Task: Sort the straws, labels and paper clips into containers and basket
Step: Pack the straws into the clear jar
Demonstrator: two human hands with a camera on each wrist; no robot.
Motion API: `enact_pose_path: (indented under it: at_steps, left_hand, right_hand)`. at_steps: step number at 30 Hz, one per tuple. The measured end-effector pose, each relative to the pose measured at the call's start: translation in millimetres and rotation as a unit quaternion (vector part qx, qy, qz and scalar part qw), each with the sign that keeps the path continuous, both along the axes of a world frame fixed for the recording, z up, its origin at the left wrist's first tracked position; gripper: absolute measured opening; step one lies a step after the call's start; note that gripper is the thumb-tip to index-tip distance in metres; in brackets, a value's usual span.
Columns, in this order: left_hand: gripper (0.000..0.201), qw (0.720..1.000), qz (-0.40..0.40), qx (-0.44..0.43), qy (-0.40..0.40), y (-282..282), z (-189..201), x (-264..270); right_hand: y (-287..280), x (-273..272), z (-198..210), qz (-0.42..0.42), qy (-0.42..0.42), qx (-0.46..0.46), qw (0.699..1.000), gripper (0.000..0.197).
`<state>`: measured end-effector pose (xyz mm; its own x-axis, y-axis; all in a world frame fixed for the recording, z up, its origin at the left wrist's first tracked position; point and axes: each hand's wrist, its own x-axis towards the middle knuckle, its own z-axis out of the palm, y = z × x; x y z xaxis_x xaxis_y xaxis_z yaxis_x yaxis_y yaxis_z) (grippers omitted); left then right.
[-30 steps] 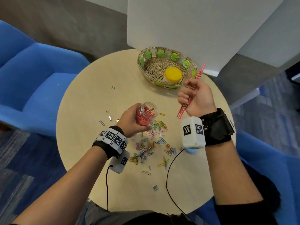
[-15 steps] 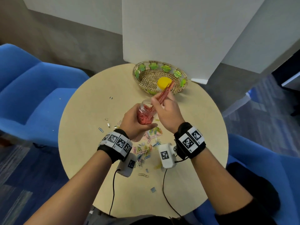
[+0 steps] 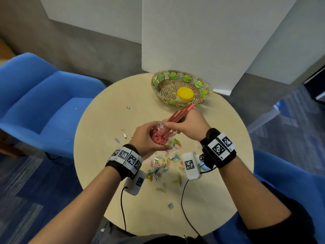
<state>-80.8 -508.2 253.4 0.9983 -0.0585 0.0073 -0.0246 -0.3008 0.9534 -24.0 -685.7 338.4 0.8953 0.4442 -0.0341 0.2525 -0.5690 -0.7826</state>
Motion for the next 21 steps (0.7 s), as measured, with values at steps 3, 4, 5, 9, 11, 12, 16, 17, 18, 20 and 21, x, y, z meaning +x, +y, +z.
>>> enact_pose_path:
  at_steps: [3, 4, 5, 9, 11, 12, 16, 17, 18, 20, 21]
  left_hand:
    - [0.081, 1.000, 0.008, 0.008, -0.007, 6, 2, -1]
    - [0.080, 1.000, 0.010, 0.016, -0.010, 9, 2, -1]
    - [0.079, 1.000, 0.013, 0.026, -0.012, 11, 3, 0]
    - [0.080, 0.998, 0.005, 0.062, -0.023, 21, 8, 4]
    - [0.079, 0.996, 0.000, 0.084, -0.030, 23, 11, 6]
    - [0.079, 0.995, -0.001, 0.094, -0.037, 24, 11, 6]
    - [0.082, 0.997, 0.025, 0.062, -0.049, 31, 9, 5]
    - [0.082, 0.996, 0.026, 0.064, -0.054, 32, 10, 6]
    - [0.082, 0.995, 0.021, 0.077, -0.059, 34, 12, 6]
    - [0.082, 0.992, 0.007, 0.108, -0.068, 34, 13, 7]
    - [0.081, 0.992, 0.007, 0.104, -0.065, 33, 13, 8]
  right_hand:
    - [4, -5, 8, 0.050, 0.054, 0.012, 0.997, 0.019]
    - [6, -6, 9, 0.060, 0.072, 0.026, 0.995, 0.016]
    - [7, -6, 11, 0.059, 0.089, 0.050, 0.993, 0.015]
    - [11, -4, 6, 0.013, 0.065, 0.104, 0.992, 0.023]
    - [15, -7, 4, 0.002, 0.026, 0.080, 0.996, 0.022]
    - [16, -7, 5, 0.003, -0.001, 0.055, 0.998, 0.022]
    - [21, -6, 10, -0.009, -0.069, 0.020, 0.997, 0.022]
    - [22, -5, 10, -0.009, -0.064, 0.020, 0.998, 0.021]
    - [24, -5, 10, 0.001, -0.061, 0.011, 0.998, 0.018]
    - [30, -6, 11, 0.036, -0.068, -0.026, 0.997, 0.010]
    - [34, -6, 12, 0.046, -0.089, -0.045, 0.994, 0.007]
